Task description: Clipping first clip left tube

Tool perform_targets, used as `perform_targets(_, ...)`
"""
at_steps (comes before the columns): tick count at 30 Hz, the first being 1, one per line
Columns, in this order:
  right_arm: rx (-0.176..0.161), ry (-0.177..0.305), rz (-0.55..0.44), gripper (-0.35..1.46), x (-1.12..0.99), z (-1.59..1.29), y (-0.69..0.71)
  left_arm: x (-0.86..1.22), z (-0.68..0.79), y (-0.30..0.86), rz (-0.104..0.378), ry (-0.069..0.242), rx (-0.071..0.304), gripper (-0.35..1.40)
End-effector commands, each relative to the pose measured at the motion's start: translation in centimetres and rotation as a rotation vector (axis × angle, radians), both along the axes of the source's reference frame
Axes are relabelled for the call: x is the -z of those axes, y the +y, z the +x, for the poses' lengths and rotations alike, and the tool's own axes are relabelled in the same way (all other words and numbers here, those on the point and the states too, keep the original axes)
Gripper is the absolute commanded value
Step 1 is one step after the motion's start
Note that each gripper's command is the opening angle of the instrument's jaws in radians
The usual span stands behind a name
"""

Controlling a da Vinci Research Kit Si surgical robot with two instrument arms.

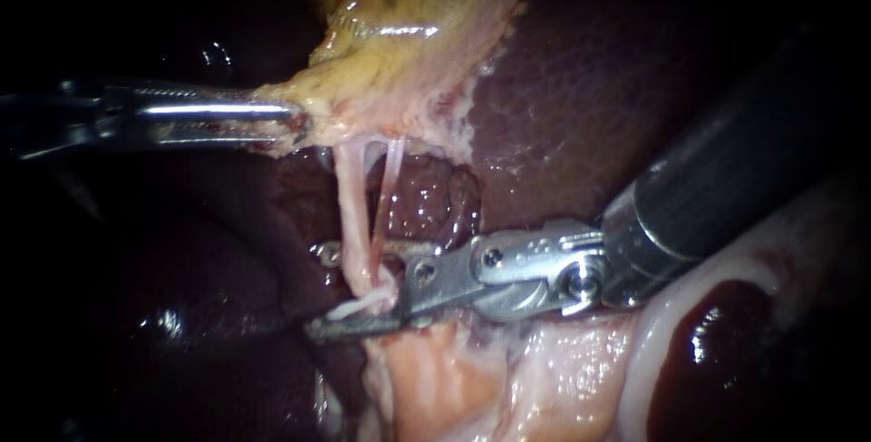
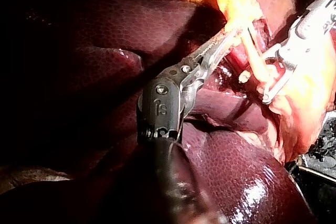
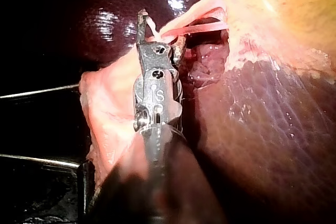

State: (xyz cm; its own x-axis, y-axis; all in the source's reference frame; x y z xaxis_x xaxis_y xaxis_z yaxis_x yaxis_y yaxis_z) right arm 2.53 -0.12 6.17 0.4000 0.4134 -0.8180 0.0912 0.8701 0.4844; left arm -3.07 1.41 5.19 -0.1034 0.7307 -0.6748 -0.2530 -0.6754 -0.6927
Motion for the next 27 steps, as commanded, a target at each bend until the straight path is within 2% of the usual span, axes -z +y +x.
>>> perform_targets(1,0.0,0.0,0.0,0.45,0.0,0.0,0.0,0.0,0.0,0.0,0.0,0.0,0.0,-0.35)
perform_targets(11,0.005,0.004,0.011,0.45,0.04,-0.12,0.04,0.0,0.02,0.0,0.0,-0.001,-0.002,-0.35)
perform_targets(21,0.004,0.006,0.019,0.46,0.18,-0.52,0.22,0.0,0.07,0.0,0.0,-0.005,-0.002,-0.35)
perform_targets(27,-0.008,-0.006,0.018,0.48,0.12,-0.75,0.26,0.01,0.11,0.01,0.001,-0.006,-0.004,-0.35)
